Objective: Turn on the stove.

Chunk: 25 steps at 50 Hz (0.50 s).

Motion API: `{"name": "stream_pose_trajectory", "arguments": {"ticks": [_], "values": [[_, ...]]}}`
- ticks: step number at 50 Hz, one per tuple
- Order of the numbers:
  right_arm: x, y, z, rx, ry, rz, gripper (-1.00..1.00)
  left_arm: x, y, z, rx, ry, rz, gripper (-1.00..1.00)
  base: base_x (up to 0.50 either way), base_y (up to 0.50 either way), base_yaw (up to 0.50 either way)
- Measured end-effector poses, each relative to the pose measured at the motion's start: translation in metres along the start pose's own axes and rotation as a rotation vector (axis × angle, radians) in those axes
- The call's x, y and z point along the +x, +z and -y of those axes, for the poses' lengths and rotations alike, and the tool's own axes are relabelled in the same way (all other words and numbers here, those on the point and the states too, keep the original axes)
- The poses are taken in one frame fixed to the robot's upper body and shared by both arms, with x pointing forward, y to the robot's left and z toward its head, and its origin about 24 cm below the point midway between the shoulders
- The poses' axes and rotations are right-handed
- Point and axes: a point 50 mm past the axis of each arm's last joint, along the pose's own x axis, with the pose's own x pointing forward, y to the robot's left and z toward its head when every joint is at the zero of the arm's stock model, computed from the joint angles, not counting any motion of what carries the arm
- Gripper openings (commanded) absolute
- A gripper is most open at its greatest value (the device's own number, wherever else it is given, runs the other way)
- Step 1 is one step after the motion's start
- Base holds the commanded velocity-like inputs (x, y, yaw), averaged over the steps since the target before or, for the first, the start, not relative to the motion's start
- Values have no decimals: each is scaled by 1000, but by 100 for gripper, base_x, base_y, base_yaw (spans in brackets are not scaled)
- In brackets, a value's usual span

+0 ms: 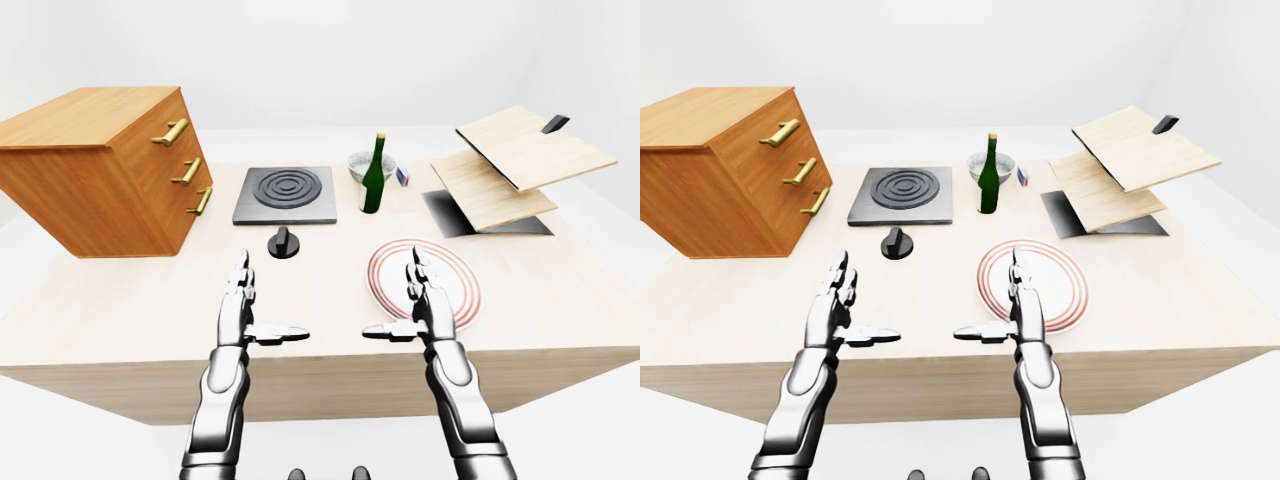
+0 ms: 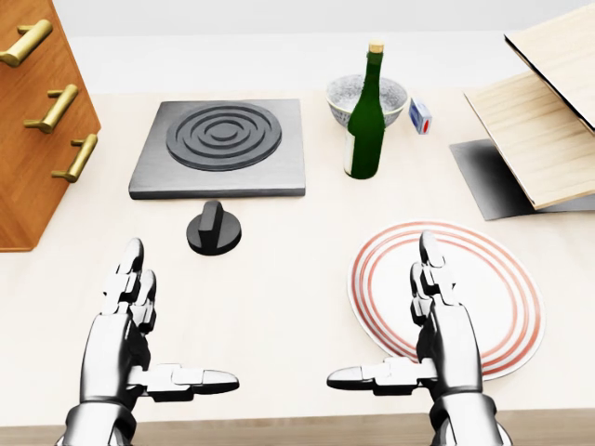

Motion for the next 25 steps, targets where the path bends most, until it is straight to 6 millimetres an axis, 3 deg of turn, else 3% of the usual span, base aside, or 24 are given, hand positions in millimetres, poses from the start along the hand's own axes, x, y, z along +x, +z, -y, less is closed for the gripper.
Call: {"name": "stream_pose_trajectory", "arguments": {"ticks": [18,25], "values": [[0,1,5,17,12,-9,100,0,0,-6,1,2,2,100,0,0,0],[0,0,6,22,16,-20,100,0,0,-7,1,4,0,100,33,0,0]]}}
